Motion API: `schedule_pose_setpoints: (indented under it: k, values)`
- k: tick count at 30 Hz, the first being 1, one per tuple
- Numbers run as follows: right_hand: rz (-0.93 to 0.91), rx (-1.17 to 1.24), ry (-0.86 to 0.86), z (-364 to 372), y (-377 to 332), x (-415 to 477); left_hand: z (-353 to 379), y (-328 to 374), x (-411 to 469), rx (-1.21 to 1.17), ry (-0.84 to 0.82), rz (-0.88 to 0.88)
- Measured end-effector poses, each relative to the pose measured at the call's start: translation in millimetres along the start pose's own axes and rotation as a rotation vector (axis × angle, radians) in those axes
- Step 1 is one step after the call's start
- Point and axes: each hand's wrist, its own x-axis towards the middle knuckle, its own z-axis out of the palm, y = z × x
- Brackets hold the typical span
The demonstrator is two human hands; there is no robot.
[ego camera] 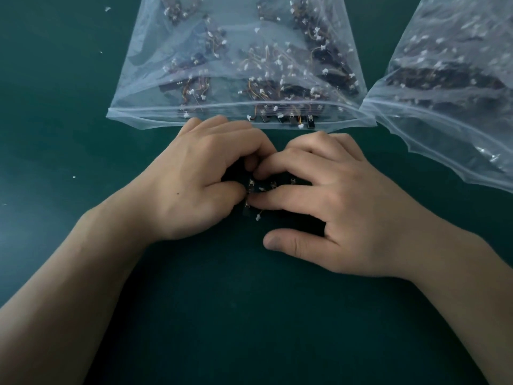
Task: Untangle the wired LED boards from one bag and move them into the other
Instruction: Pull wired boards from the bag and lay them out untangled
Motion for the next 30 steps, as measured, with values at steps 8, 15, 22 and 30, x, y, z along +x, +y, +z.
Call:
schedule_pose_setpoints:
  k: [8, 15, 22, 30]
  values:
    - [0.102, 0.246, 0.371, -4, 7, -2, 2, 4, 1, -0.049, 0.058, -0.031]
    - [0.252, 0.212, 0.171, -14, 19, -8, 4, 6, 1, -0.03, 0.084, -0.056]
    - [0.244, 0.146, 0.076, -14, 15, -6, 7, 7, -1, 0.027, 0.112, -0.022]
    - [0.236, 0.154, 0.081, -12, 13, -5, 10, 10, -2, 0.119, 0.115, 0.001]
